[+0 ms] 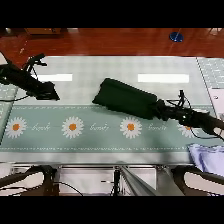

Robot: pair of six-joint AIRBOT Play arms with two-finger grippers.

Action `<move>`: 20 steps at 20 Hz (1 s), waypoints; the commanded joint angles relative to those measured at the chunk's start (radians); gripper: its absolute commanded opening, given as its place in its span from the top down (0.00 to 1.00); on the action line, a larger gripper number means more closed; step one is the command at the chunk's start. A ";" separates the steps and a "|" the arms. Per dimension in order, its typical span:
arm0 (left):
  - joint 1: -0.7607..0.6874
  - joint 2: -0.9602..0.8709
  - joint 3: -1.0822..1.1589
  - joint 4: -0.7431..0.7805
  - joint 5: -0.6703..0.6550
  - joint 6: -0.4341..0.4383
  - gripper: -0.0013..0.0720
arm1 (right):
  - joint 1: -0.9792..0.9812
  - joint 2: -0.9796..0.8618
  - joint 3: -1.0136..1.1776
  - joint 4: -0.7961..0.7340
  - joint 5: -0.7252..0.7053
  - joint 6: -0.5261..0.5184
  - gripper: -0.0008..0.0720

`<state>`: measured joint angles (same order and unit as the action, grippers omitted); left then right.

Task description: Fold the shirts.

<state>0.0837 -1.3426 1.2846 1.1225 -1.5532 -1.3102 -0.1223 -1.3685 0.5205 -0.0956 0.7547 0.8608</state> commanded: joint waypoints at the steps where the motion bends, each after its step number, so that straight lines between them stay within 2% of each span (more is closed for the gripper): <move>1: -0.009 0.009 0.000 0.000 -0.003 -0.003 0.73 | 0.014 -0.028 0.090 0.081 0.040 -0.036 0.95; 4: -0.009 0.015 0.000 0.000 -0.003 -0.003 0.73 | -0.088 0.004 0.209 0.040 0.265 -0.008 0.95; 6: -0.009 0.017 0.000 0.000 -0.003 -0.003 0.73 | -0.166 0.088 0.286 -0.071 0.357 0.128 0.95; 10: -0.009 0.017 0.000 0.000 0.002 0.001 0.73 | -0.337 0.344 0.457 -0.449 0.430 0.459 0.95; 12: -0.010 0.016 0.000 0.000 0.014 0.023 0.73 | -0.457 0.431 0.557 -0.557 0.517 0.589 0.95; 16: -0.009 0.016 0.000 -0.015 0.058 0.046 0.73 | -0.741 0.475 0.745 -0.626 0.791 0.695 0.95; 20: -0.009 0.016 0.000 -0.066 0.088 0.114 0.73 | -1.044 0.474 0.859 -0.775 1.072 0.707 0.95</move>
<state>0.0742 -1.3270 1.2846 1.0916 -1.4906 -1.2446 -0.9676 -0.9073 1.2942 -0.7319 1.5917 1.5242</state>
